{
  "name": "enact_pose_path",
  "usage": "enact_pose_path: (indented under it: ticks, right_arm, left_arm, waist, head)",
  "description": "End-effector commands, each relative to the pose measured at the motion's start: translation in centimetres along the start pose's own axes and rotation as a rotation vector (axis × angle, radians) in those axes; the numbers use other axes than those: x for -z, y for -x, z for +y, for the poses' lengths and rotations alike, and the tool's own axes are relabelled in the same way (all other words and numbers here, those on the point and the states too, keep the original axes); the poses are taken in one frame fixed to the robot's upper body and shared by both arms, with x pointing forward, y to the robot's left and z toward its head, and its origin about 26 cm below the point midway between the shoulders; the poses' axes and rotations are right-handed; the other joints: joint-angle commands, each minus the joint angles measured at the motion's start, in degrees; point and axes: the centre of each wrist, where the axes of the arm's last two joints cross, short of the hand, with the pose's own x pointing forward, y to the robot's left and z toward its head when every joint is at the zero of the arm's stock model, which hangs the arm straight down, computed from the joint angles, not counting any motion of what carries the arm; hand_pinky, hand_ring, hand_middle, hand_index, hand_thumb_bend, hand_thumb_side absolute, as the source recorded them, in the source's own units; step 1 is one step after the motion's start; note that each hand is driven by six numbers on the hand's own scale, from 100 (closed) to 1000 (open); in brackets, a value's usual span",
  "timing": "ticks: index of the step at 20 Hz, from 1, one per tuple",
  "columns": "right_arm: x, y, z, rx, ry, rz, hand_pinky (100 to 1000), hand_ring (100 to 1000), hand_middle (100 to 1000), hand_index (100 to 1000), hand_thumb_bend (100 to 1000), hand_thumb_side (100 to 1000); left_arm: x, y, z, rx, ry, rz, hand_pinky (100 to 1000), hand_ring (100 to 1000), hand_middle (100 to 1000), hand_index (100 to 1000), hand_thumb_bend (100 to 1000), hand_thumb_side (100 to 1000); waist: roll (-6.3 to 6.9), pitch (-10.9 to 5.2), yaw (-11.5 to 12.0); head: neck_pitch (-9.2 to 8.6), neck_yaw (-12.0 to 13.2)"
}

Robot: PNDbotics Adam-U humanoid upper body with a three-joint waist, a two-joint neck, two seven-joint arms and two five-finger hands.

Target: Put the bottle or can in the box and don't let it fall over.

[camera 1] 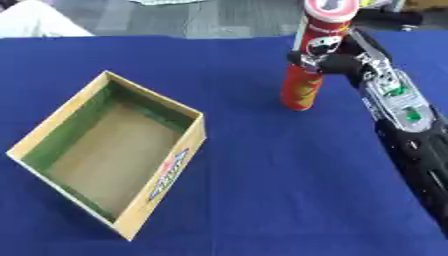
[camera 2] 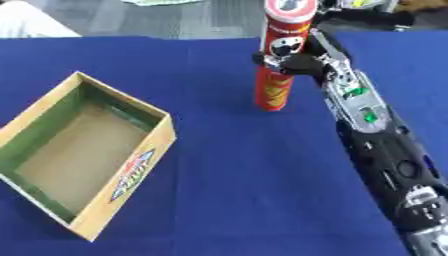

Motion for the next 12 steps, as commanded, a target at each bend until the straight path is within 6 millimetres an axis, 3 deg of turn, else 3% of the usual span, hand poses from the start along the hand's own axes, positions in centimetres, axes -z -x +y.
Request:
enact_pose_path:
  ticks: [1, 8, 12]
  right_arm:
    - [0.37, -1.05, -0.55, 0.006, 0.025, -0.021, 919, 1000, 1000, 624, 546, 141]
    - [0.3, -1.13, -0.54, 0.048, 0.071, -0.008, 914, 1000, 1000, 466, 341, 110]
    - [0.0, -1.17, -0.75, 0.067, 0.072, -0.01, 912, 1000, 1000, 421, 288, 100]
  left_arm:
    - [0.4, -0.83, 0.19, 0.014, 0.006, -0.029, 737, 946, 893, 853, 491, 916]
    - [0.4, -0.84, 0.21, 0.013, 0.004, -0.03, 737, 944, 893, 853, 491, 915]
    - [0.39, -0.84, 0.26, 0.014, 0.002, -0.03, 737, 942, 894, 854, 489, 915]
  waist:
    - [0.06, -0.71, 0.1]
    - [0.02, -0.72, 0.2]
    - [0.03, -0.71, 0.1]
  head:
    - [-0.65, 0.1]
    - [-0.82, 0.2]
    - [-0.79, 0.3]
